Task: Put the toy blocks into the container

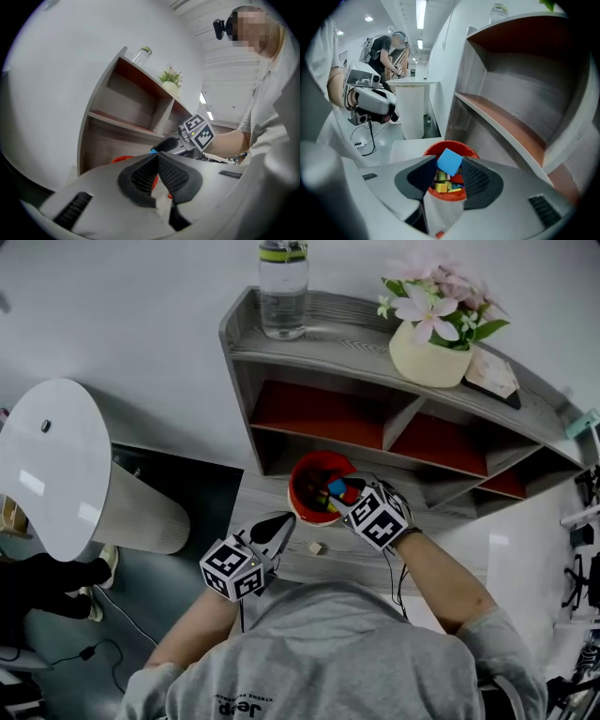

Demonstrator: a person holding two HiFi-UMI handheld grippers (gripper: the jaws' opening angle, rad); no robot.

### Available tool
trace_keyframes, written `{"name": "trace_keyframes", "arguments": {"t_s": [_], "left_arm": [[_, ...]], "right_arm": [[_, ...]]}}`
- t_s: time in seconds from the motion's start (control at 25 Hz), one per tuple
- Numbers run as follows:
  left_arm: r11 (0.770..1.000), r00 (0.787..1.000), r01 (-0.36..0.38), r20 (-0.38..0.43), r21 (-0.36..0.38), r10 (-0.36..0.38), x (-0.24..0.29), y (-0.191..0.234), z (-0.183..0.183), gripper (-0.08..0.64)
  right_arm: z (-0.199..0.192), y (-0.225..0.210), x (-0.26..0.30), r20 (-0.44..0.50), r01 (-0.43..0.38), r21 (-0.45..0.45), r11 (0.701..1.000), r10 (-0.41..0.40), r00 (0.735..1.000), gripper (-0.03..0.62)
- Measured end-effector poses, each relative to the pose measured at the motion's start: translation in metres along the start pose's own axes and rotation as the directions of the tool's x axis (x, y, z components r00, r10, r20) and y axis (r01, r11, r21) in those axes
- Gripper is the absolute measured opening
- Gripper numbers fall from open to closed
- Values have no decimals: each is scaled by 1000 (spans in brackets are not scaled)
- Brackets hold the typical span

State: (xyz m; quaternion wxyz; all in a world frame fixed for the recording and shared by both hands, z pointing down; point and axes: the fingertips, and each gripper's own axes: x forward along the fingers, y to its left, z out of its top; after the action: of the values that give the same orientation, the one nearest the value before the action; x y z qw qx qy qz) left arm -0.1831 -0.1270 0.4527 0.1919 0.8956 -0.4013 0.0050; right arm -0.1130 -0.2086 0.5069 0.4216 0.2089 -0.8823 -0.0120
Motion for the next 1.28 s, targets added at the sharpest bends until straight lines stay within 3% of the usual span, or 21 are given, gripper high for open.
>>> {"name": "trace_keyframes", "arguments": {"t_s": [0.16,0.24,0.52,0.76,0.88,0.96,1.28], "left_arm": [[1000,1000,-15,9,-15,15,-8,8,0,9],[1000,1000,-17,11,-21,18,-9,10,-2,9],[999,1000,-14,10,-39,15,-10,11,-8,9],[999,1000,-20,0,-51,20,-11,13,-22,9],[996,999,-38,-12,-75,37,-13,19,-39,9],[995,999,-47,-30,-91,45,-12,23,-55,9],[980,990,-90,-125,-177,68,-11,33,-133,9]], "right_arm": [[0,1,13,-25,0,5,1000,1,1000,207],[1,2,16,-22,-6,7,1000,6,1000,273],[1,11,9,-12,-25,-1,1000,25,1000,278],[-10,60,1,36,-207,-6,978,207,978,269],[-30,97,12,22,-308,2,951,308,951,261],[-52,115,31,-18,-334,18,942,335,942,261],[-142,154,118,-211,-288,47,957,291,933,260]]}}
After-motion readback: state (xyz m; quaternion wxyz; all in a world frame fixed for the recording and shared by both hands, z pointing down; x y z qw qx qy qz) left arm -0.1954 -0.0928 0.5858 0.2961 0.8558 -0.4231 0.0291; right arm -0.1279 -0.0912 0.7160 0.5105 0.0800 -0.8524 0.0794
